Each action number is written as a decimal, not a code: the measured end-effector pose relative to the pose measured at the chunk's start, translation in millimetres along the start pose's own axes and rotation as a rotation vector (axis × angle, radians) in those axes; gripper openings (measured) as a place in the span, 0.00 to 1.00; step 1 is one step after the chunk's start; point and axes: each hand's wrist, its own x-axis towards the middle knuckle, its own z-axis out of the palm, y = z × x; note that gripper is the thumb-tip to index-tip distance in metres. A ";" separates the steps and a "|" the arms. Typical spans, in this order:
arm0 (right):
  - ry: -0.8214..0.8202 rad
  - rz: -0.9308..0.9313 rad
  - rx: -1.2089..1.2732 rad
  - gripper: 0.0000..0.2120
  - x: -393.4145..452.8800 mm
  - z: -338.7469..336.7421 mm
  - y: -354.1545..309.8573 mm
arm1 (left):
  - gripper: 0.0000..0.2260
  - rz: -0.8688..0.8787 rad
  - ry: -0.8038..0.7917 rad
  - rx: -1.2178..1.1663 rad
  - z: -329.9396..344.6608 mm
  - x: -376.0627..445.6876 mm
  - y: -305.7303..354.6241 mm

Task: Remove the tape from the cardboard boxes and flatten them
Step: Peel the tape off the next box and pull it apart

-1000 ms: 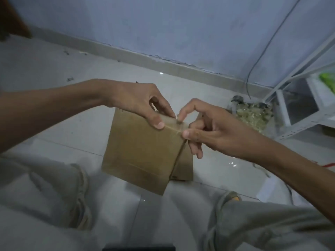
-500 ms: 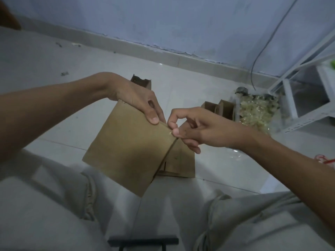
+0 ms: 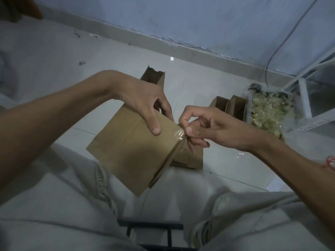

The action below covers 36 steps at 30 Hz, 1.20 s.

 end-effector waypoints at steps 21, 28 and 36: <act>0.096 0.138 -0.293 0.04 14.3 14.7 29.1 | 0.33 0.026 -0.025 0.012 8.9 26.4 -32.7; 0.214 0.004 -0.200 0.13 14.0 15.5 26.9 | 0.29 0.007 0.009 -0.041 1.6 20.3 -40.8; 0.303 0.095 -0.624 0.05 25.9 22.7 41.6 | 0.32 -0.057 0.007 0.013 5.4 26.1 -40.9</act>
